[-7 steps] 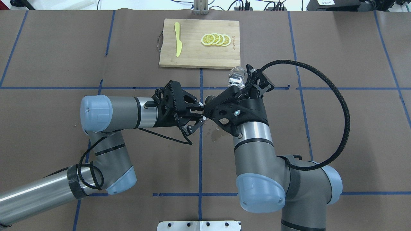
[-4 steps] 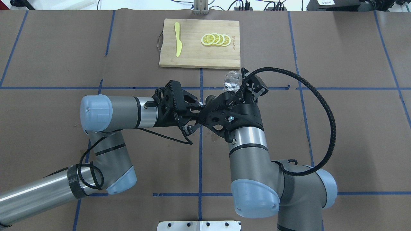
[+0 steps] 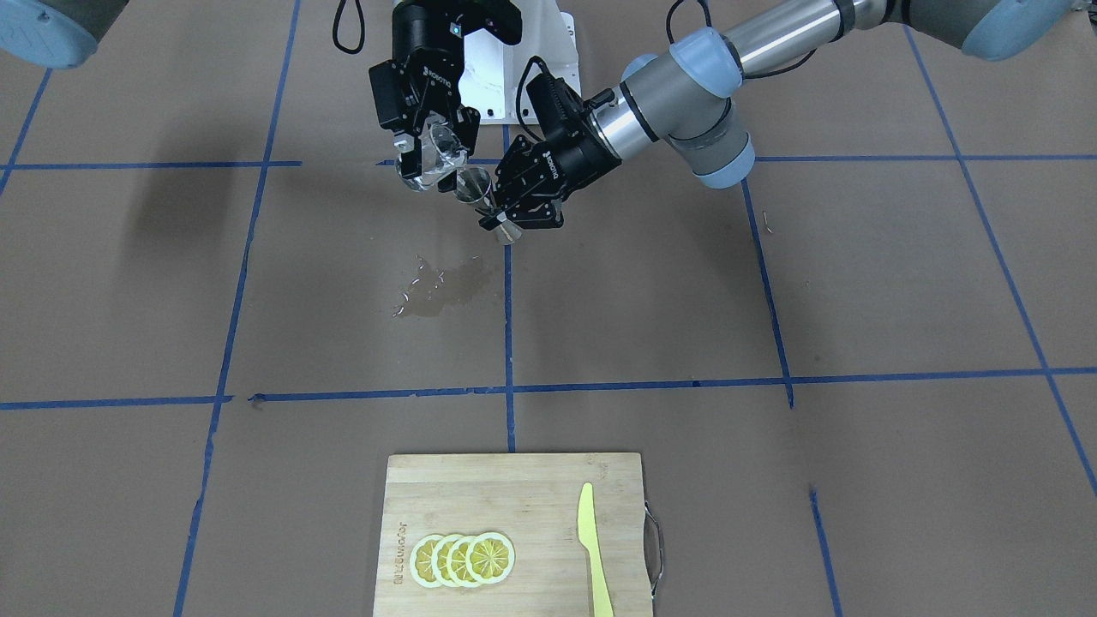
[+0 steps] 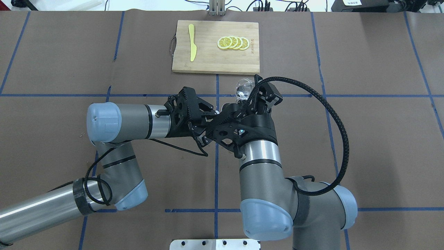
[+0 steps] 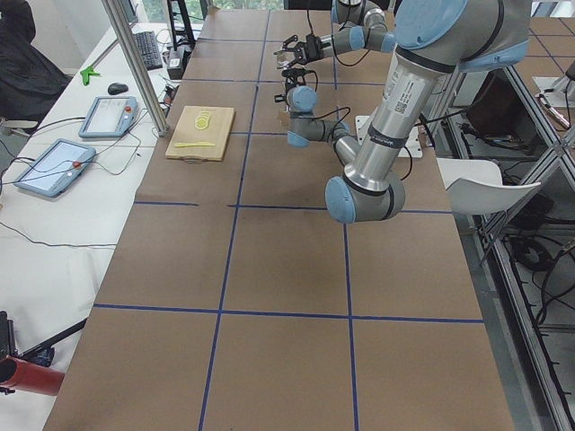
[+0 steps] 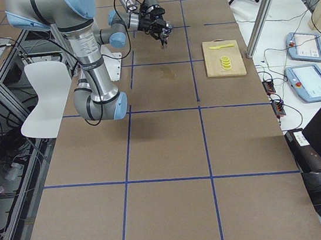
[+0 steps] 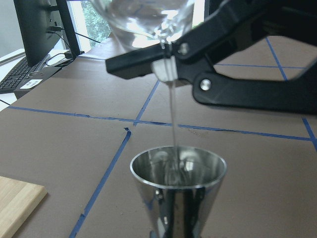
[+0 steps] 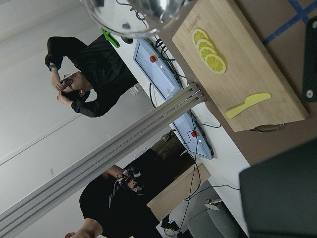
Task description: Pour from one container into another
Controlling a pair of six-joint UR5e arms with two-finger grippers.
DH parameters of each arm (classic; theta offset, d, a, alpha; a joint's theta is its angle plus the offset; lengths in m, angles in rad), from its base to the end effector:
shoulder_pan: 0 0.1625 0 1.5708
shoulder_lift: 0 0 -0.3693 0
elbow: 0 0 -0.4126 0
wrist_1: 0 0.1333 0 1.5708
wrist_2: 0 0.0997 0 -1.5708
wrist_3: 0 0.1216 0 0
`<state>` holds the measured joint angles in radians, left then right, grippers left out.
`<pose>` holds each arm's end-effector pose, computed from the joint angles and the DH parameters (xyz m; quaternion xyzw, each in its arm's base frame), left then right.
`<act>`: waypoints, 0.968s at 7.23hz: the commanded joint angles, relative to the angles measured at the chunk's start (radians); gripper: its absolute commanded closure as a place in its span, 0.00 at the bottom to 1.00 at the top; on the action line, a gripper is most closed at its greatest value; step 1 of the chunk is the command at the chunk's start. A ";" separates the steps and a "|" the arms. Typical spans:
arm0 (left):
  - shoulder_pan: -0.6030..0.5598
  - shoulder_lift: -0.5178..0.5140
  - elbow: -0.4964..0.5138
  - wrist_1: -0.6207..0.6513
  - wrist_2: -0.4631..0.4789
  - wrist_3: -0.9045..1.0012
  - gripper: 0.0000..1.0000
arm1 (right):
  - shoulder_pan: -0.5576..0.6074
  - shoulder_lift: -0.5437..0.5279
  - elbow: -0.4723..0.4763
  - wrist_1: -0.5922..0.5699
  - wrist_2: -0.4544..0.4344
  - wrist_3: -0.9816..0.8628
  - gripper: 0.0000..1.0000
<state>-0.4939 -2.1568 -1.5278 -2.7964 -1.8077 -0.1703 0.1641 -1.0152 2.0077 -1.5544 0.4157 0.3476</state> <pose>0.5260 -0.4022 0.1360 0.5798 0.5093 0.3578 0.5258 -0.4681 -0.3254 0.0725 0.6264 -0.0058 -0.1428 0.7663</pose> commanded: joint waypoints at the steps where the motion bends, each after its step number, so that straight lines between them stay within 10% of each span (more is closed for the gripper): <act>1: 0.000 0.000 0.000 0.000 -0.001 0.000 1.00 | -0.009 0.004 -0.006 -0.013 -0.028 -0.027 1.00; 7: 0.000 0.000 -0.003 -0.002 -0.001 -0.002 1.00 | -0.012 0.004 -0.038 -0.035 -0.093 -0.120 1.00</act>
<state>-0.4939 -2.1568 -1.5305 -2.7980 -1.8086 -0.1706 0.1520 -1.0114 1.9729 -1.5889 0.3350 0.2611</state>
